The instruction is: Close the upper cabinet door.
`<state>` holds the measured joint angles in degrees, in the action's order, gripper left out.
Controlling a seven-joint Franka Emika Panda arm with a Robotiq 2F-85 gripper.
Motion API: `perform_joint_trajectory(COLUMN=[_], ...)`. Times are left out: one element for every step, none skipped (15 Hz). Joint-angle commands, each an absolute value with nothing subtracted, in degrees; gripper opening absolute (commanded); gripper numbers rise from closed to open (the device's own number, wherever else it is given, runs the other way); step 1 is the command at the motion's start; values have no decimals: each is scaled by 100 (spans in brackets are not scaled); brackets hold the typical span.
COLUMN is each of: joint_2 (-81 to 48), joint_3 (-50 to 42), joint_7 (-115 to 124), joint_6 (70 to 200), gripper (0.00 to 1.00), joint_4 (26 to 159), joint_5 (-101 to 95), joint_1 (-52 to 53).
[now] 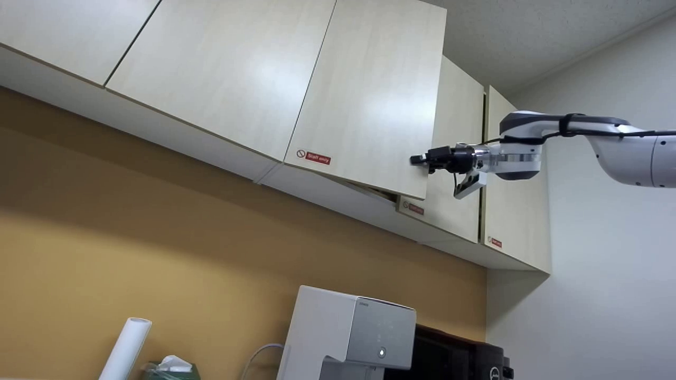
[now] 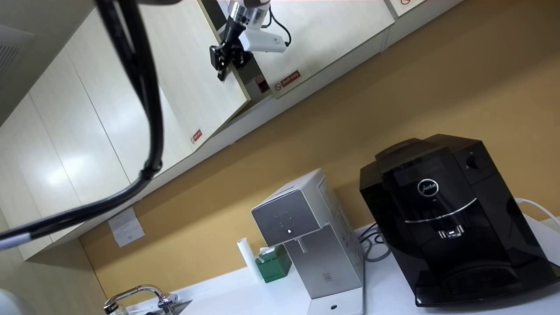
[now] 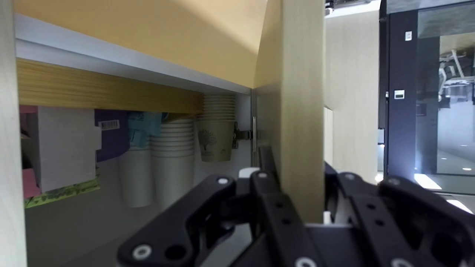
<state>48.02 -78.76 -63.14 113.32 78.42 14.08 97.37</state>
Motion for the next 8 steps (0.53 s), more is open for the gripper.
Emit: perform_joint_trajectory(joint_2=[4875, 4893, 4932, 4973, 5010, 5050, 5097, 5145], joint_3=[-8005, -8037, -8063, -8095, -8131, -8165, -8193, -8224], joint_7=[-6016, -5997, -5964, -5942, -5910, -5892, -5846, -5826], joint_6=[11779, 11813, 11803, 11801, 11784, 11747, 11676, 11648], gripper=[6, 6, 6, 6, 6, 6, 6, 6], joint_4=[7472, 7381, 7288, 7167, 7044, 6925, 6805, 6704], joint_5=[1070, 1026, 988, 924, 873, 817, 755, 695], joint_1=[10187, 10289, 10381, 10497, 10620, 10747, 10884, 11007])
